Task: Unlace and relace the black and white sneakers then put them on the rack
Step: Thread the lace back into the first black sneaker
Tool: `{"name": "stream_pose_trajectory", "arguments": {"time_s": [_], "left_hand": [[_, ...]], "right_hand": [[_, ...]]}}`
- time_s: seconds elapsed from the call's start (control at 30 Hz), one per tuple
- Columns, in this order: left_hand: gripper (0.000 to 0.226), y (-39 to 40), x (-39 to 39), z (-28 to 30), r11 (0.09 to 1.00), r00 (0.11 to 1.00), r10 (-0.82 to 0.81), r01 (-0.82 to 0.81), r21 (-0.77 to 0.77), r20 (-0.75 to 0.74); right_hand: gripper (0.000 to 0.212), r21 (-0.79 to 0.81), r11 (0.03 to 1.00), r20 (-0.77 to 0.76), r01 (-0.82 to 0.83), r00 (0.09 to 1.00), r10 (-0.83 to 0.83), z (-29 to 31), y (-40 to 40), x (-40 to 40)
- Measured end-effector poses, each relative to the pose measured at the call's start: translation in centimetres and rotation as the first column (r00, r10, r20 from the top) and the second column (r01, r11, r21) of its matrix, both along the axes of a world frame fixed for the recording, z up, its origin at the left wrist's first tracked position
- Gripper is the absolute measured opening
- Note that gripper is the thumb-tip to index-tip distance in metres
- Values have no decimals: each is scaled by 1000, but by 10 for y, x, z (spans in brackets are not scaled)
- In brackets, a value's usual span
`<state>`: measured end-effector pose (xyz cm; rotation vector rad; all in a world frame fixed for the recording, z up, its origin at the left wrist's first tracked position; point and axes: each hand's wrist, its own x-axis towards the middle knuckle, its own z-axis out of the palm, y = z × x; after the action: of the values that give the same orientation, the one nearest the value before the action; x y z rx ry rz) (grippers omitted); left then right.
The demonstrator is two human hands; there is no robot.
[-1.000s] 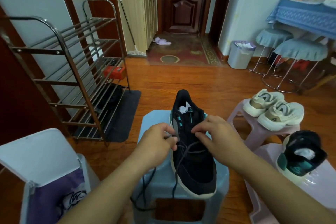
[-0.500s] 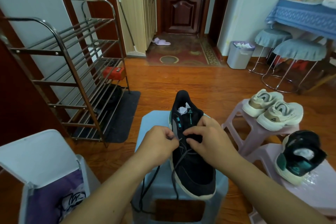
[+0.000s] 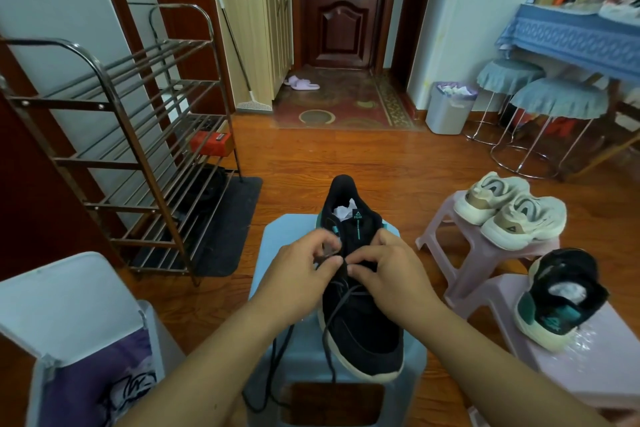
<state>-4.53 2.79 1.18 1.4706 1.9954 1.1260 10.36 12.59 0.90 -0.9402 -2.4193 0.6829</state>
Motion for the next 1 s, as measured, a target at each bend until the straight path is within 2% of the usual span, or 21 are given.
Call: {"name": "stream_pose_trajectory", "arguments": {"time_s": [0.07, 0.17, 0.2, 0.23, 0.3, 0.33, 0.37, 0.4, 0.43, 0.47, 0.5, 0.53, 0.57, 0.6, 0.63, 0.67, 0.7, 0.73, 0.77, 0.9, 1.0], "left_hand": [[21, 0, -3, 0, 997, 996, -74, 75, 13, -46], [28, 5, -10, -3, 990, 986, -130, 123, -70, -101], [29, 5, -13, -4, 989, 984, -132, 124, -78, -117], [30, 5, -16, -4, 989, 982, -135, 125, -83, -129], [31, 3, -22, -6, 987, 982, -142, 131, -93, -128], [30, 1, -23, -6, 985, 980, -153, 141, -95, -126], [30, -1, -23, -6, 983, 978, -165, 153, -98, -130], [29, -2, -21, -6, 981, 974, -179, 165, -101, -141], [29, -2, -19, -5, 979, 970, -188, 174, -104, -154], [29, -1, -18, -3, 979, 968, -194, 179, -101, -161], [30, 0, -18, -3, 979, 970, -191, 177, -99, -153], [32, 2, -19, -3, 980, 974, -185, 173, -100, -128], [33, 3, -20, -4, 980, 979, -176, 166, -106, -100], [35, 4, -21, -5, 980, 982, -170, 161, -115, -76], [36, 4, -22, -5, 979, 984, -166, 158, -125, -61], [36, 4, -22, -5, 979, 985, -166, 158, -131, -54], [36, 5, -22, -4, 978, 984, -168, 159, -133, -57], [36, 5, -21, -3, 978, 983, -172, 162, -131, -67], [35, 5, -21, -3, 978, 981, -174, 163, -130, -81], [33, 6, -23, -5, 976, 978, -186, 172, -134, -93], [32, 7, -21, -4, 978, 978, -181, 167, -128, -101]], "right_hand": [[10, -27, 1000, -34, 11, 999, -12, -2, 0, 0], [8, -87, 996, -103, 0, 995, -9, 0, -4, 2], [9, -189, 982, -181, 18, 982, -53, 3, 0, 9], [8, -380, 924, -301, 42, 939, -166, 10, 7, 21], [11, -714, 698, -424, 58, 758, -496, 21, 34, 64], [18, -817, 573, -412, 68, 625, -662, 27, 47, 91], [25, -896, 444, -392, 23, 430, -813, 27, 62, 117], [32, -934, 313, -343, -174, 184, -921, 28, 71, 138], [34, -877, 245, -253, -414, -36, -967, 25, 80, 150], [30, -830, 252, -236, -498, -96, -967, 25, 82, 154], [21, -857, 248, -271, -451, -15, -963, 26, 83, 150], [12, -913, 270, -331, -305, 171, -928, 31, 82, 137], [9, -931, 352, -360, -100, 422, -832, 34, 77, 122], [12, -846, 523, -337, 106, 654, -677, 34, 73, 104], [15, -657, 721, -247, 220, 841, -481, 36, 61, 84], [18, -445, 869, -107, 215, 951, -290, 33, 47, 66], [22, -271, 951, 43, 148, 989, -141, 24, 36, 50], [26, -151, 985, 159, 89, 985, -65, 17, 26, 38], [28, -79, 995, 198, 60, 979, -43, 13, 20, 29], [29, -86, 994, 224, 64, 974, -44, 7, 21, 28], [34, -154, 987, 165, 51, 986, -25, 8, 12, 32]]}}
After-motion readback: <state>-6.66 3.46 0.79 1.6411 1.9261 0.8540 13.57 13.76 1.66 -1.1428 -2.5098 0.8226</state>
